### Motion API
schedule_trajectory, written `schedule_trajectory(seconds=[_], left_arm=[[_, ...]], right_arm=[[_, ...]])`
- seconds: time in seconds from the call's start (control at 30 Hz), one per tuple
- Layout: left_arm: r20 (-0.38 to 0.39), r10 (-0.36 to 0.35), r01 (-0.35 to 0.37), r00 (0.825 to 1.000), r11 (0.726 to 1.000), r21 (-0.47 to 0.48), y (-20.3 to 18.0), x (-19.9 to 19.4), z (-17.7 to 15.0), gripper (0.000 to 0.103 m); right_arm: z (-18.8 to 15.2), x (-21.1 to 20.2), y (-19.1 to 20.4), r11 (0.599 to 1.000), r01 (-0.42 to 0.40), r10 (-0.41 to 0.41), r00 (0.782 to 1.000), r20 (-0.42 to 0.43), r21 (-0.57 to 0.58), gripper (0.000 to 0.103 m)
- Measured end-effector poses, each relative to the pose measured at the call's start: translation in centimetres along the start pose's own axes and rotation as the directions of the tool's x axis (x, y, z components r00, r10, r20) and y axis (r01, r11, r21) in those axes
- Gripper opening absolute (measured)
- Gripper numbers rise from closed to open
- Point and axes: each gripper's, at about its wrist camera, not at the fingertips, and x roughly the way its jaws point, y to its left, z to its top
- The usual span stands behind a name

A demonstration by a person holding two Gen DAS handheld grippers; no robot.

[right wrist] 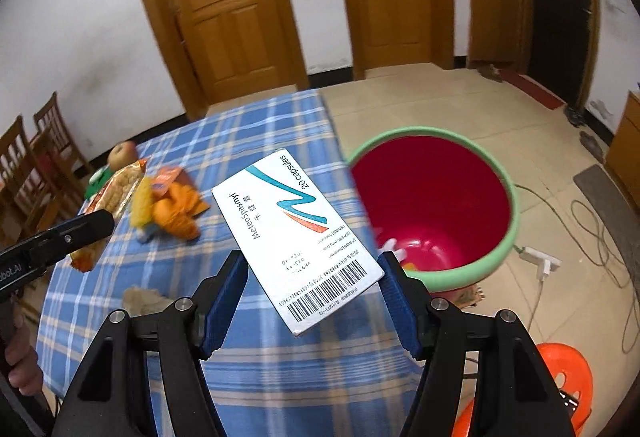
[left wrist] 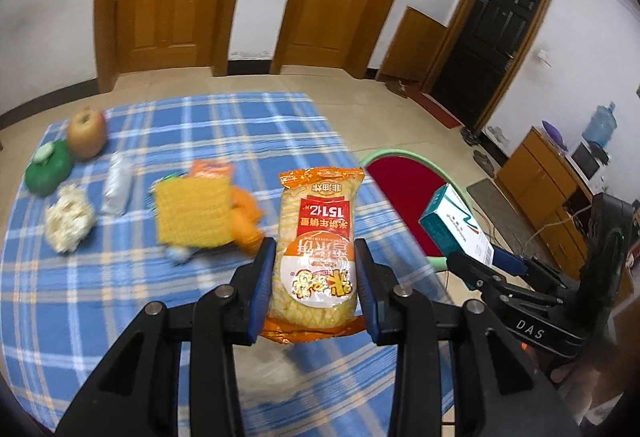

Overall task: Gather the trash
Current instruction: 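Carry the packet and box over the red bucket and open both tools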

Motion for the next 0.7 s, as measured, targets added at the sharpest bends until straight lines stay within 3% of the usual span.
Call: schedule_trajectory(seconds=[0.4,0.7], left_arm=[[-0.079,-0.017,0.026,0.997,0.992,0.124,-6.6,7.2,3.3,0.038],[-0.143,-0.011,0.033,0.99,0.988,0.153,-9.2,12.8,4.4,0.038]], right_arm=[[0.8,1.4,-7.5,0.98,0.055,-0.055,0.998,-0.003,0.193,0.068],[1.5,4.5,-11.8,0.947,0.097,-0.092,0.995,-0.032,0.306,0.069]])
